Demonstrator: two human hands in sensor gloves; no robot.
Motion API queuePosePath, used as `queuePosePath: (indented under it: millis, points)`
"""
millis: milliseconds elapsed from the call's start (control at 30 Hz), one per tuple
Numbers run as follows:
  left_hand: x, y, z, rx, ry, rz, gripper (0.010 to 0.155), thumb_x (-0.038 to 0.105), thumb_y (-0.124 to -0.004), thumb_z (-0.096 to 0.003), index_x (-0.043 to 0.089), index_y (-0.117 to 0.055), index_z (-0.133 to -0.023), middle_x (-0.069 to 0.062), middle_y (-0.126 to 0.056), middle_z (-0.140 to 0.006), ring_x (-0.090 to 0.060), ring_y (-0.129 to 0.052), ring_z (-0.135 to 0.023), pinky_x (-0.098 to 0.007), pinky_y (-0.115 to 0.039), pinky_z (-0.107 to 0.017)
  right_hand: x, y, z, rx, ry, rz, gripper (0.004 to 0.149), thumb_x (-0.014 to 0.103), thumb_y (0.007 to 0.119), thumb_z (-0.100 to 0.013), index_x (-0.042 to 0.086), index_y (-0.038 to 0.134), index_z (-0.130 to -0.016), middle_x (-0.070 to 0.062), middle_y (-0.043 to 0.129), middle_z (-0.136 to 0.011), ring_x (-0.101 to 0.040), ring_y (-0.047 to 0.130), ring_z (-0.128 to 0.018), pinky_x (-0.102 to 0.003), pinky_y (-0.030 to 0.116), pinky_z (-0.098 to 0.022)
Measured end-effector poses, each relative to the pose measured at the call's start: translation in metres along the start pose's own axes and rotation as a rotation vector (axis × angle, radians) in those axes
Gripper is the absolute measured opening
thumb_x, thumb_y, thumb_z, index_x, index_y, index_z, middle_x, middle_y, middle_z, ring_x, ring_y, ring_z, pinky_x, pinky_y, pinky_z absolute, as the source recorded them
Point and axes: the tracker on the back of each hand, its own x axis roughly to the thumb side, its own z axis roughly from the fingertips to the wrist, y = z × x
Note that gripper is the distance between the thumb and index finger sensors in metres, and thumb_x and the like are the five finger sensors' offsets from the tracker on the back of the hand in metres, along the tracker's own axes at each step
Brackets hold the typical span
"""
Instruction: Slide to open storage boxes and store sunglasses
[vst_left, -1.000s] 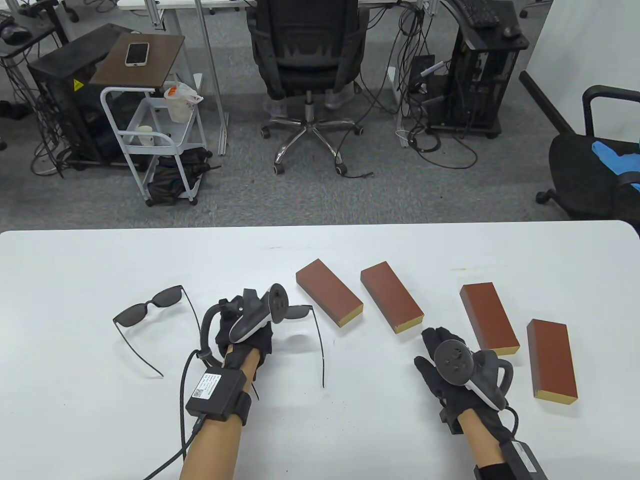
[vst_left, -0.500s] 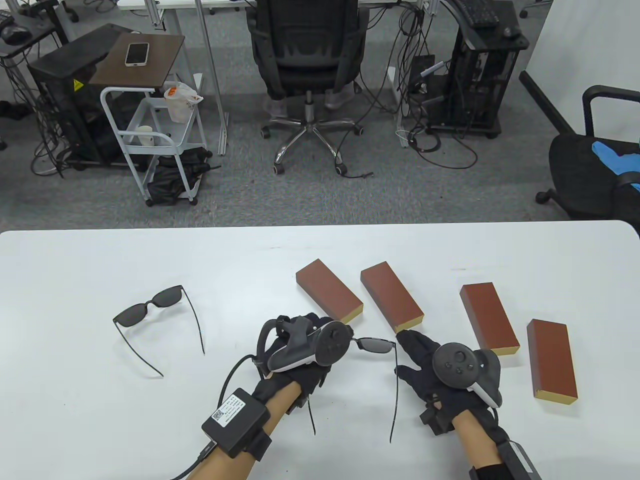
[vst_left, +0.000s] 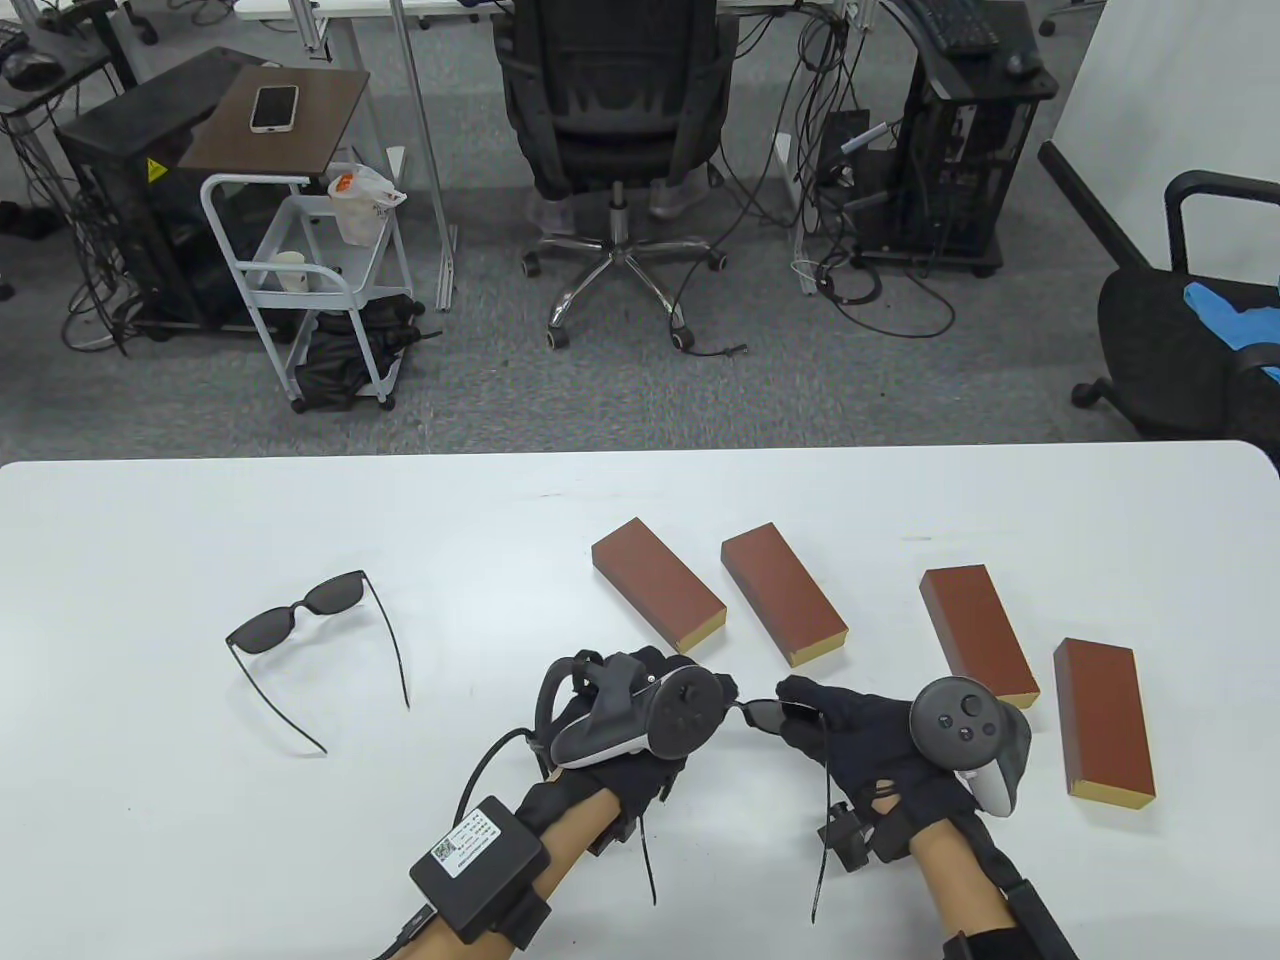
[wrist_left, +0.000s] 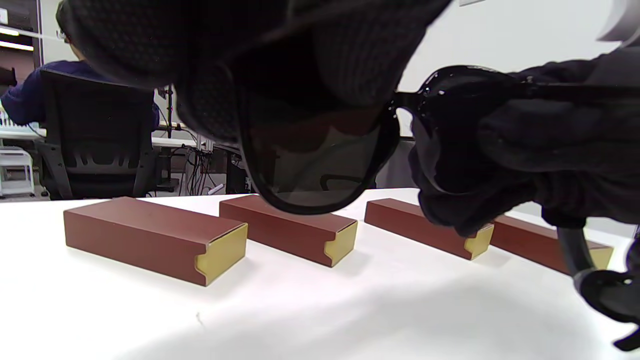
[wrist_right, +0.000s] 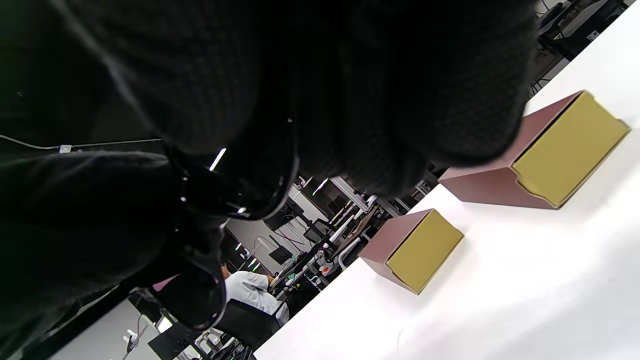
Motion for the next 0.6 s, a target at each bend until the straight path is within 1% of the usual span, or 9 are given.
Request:
queuePosePath:
  millis: [33, 133, 200, 233, 333, 367, 433, 500, 600]
  points:
    - [-0.002, 0.000, 0.000, -0.008, 0.007, 0.037, 0.044, 0.032, -0.080, -0.0453, 0.036, -0.089, -0.088, 0.000, -0.096, -0.081, -0.027, -0.096, -0.066, -0.052, -0.078, -0.049, 0.000, -0.001, 0.000, -0.007, 0.003, -0.012, 0.042, 0.038, 0.093, -0.027, 0.025, 0.089, -0.067, -0.004, 0.105, -0.061, -0.024, 0.111, -0.047, -0.035, 0.097, -0.032]
    - [-0.013, 0.000, 0.002, -0.021, 0.044, 0.229, 0.045, 0.033, -0.081, -0.0455, 0.035, -0.088, -0.089, 0.001, -0.095, -0.082, -0.027, -0.095, -0.067, -0.052, -0.078, -0.050, 0.001, -0.004, 0.000, -0.049, 0.022, -0.045, 0.042, 0.038, 0.093, -0.027, 0.023, 0.090, -0.067, -0.005, 0.107, -0.058, -0.024, 0.112, -0.043, -0.035, 0.098, -0.028]
    - [-0.022, 0.000, 0.004, -0.028, 0.056, 0.377, 0.046, 0.037, -0.079, -0.0462, 0.034, -0.086, -0.091, -0.001, -0.094, -0.084, -0.029, -0.094, -0.069, -0.052, -0.078, -0.050, 0.001, -0.006, 0.000, -0.079, 0.034, -0.044, 0.043, 0.037, 0.094, -0.027, 0.023, 0.090, -0.067, -0.006, 0.107, -0.057, -0.024, 0.112, -0.041, -0.035, 0.099, -0.027]
    - [-0.029, -0.001, 0.006, -0.022, 0.068, 0.488, 0.048, 0.040, -0.079, -0.0463, 0.033, -0.085, -0.093, -0.002, -0.094, -0.086, -0.030, -0.094, -0.070, -0.052, -0.078, -0.050, 0.001, -0.007, 0.001, -0.095, 0.040, -0.045, 0.044, 0.038, 0.093, -0.027, 0.022, 0.089, -0.068, -0.006, 0.108, -0.056, -0.023, 0.113, -0.040, -0.035, 0.099, -0.026]
    - [-0.042, -0.009, 0.014, -0.023, 0.088, 0.787, 0.053, 0.047, -0.075, -0.0475, 0.029, -0.082, -0.096, -0.007, -0.092, -0.088, -0.034, -0.092, -0.069, -0.052, -0.077, -0.048, 0.003, -0.009, 0.001, -0.138, 0.064, -0.077, 0.049, 0.037, 0.094, -0.026, 0.019, 0.086, -0.071, -0.003, 0.109, -0.052, -0.022, 0.114, -0.036, -0.034, 0.099, -0.024]
    - [-0.044, -0.011, 0.017, -0.021, 0.098, 0.844, 0.057, 0.051, -0.073, -0.0476, 0.029, -0.078, -0.100, -0.007, -0.090, -0.090, -0.034, -0.090, -0.071, -0.052, -0.076, -0.049, 0.004, -0.009, 0.002, -0.146, 0.070, -0.087, 0.050, 0.037, 0.094, -0.026, 0.018, 0.085, -0.072, -0.003, 0.110, -0.051, -0.022, 0.114, -0.035, -0.034, 0.100, -0.023]
    - [-0.050, -0.017, 0.022, 0.015, 0.110, 0.991, 0.061, 0.056, -0.069, -0.0474, 0.030, -0.074, -0.102, -0.009, -0.089, -0.093, -0.035, -0.089, -0.072, -0.052, -0.075, -0.050, 0.004, -0.010, 0.002, -0.172, 0.091, -0.108, 0.053, 0.037, 0.094, -0.026, 0.017, 0.083, -0.074, -0.002, 0.110, -0.048, -0.021, 0.115, -0.033, -0.033, 0.100, -0.021]
    - [-0.055, -0.024, 0.027, 0.047, 0.130, 1.143, 0.064, 0.059, -0.066, -0.0474, 0.030, -0.073, -0.103, -0.010, -0.087, -0.095, -0.036, -0.088, -0.074, -0.053, -0.075, -0.051, 0.005, -0.009, 0.004, -0.194, 0.122, -0.147, 0.055, 0.037, 0.095, -0.027, 0.017, 0.080, -0.076, -0.001, 0.110, -0.046, -0.020, 0.115, -0.031, -0.033, 0.100, -0.020]
    - [-0.058, -0.036, 0.032, 0.050, 0.137, 1.345, 0.066, 0.061, -0.063, -0.0481, 0.028, -0.070, -0.105, -0.012, -0.082, -0.100, -0.038, -0.084, -0.078, -0.054, -0.073, -0.054, 0.006, -0.007, 0.006, -0.225, 0.185, -0.211, 0.058, 0.037, 0.095, -0.027, 0.017, 0.076, -0.079, -0.001, 0.110, -0.043, -0.019, 0.115, -0.028, -0.032, 0.100, -0.017]
